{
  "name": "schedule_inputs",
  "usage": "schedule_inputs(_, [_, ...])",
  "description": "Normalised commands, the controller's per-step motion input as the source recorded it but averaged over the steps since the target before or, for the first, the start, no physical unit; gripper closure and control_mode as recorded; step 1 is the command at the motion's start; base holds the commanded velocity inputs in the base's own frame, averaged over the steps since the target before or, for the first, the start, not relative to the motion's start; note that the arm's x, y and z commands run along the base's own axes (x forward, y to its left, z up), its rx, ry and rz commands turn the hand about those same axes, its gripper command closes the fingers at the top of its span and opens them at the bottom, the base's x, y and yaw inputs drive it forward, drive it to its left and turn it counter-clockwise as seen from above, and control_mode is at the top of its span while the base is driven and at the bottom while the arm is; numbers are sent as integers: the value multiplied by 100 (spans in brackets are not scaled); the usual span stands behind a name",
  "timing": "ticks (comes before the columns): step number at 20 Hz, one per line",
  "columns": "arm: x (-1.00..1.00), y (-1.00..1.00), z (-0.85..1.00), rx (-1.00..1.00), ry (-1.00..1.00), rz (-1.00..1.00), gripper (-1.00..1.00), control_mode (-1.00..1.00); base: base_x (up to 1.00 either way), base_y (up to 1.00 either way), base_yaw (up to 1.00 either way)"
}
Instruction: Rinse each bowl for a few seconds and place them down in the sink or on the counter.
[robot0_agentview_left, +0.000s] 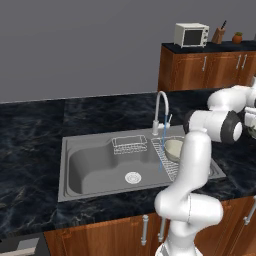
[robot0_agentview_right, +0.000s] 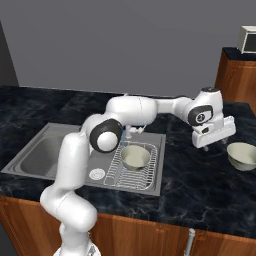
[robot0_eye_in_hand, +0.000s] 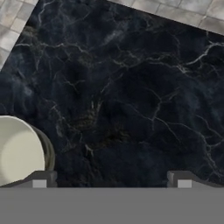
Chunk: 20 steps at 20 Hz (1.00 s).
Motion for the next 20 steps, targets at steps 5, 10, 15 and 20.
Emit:
schedule_inputs(5, [8, -19, -6, 5, 0, 0, -100, -100, 0, 0, 0])
schedule_inputs(10, [10, -12, -11, 4, 0, 0, -100, -100, 0, 0, 0])
schedule_inputs(15, [15, -8, -11, 2, 0, 0, -100, -100, 0, 0, 0])
schedule_inputs(20, [11, -2, -9, 0, 0, 0, -100, -100, 0, 0, 0])
